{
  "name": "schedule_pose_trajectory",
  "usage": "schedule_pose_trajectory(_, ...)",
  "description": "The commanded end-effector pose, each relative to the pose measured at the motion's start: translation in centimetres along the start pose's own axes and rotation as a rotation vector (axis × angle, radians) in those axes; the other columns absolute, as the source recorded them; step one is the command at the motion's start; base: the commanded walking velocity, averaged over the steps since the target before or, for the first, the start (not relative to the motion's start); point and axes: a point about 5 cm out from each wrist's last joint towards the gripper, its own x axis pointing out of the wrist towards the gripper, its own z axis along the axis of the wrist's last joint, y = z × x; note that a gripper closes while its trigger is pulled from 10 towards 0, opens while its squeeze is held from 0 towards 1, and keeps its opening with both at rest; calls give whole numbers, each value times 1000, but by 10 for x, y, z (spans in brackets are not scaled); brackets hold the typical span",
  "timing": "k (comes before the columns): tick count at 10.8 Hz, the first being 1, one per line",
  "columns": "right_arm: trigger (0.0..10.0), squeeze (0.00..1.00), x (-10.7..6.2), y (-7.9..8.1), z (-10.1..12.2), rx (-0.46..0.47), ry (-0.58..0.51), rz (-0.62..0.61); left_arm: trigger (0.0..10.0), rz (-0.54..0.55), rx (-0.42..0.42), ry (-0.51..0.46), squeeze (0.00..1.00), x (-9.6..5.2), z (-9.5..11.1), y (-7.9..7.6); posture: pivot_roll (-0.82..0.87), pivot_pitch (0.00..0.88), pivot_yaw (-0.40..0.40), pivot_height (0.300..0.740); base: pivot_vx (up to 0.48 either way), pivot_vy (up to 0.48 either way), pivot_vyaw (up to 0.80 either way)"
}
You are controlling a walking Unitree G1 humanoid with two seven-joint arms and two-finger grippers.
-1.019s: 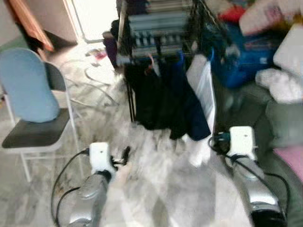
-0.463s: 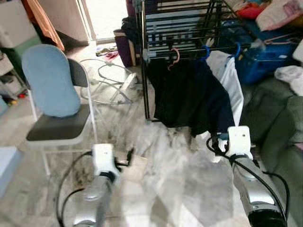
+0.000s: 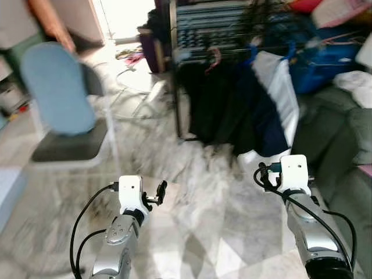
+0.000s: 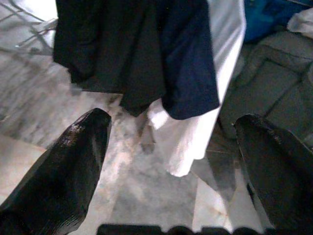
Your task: Hang hanger
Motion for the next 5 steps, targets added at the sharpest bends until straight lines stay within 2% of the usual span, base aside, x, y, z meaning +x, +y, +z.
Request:
schedule_pose_trajectory(1, 10000, 0, 1, 3, 1, 7, -2, 3, 10000, 6, 10, -1, 0, 0, 1, 3, -109, 0, 94, 740, -262, 0, 0)
schedule_pose_trajectory(5, 10000, 0, 0, 3, -2, 16, 7, 4, 10000, 5, 30, 5, 0, 1, 1, 3, -107, 0, 98, 740, -286, 0, 0)
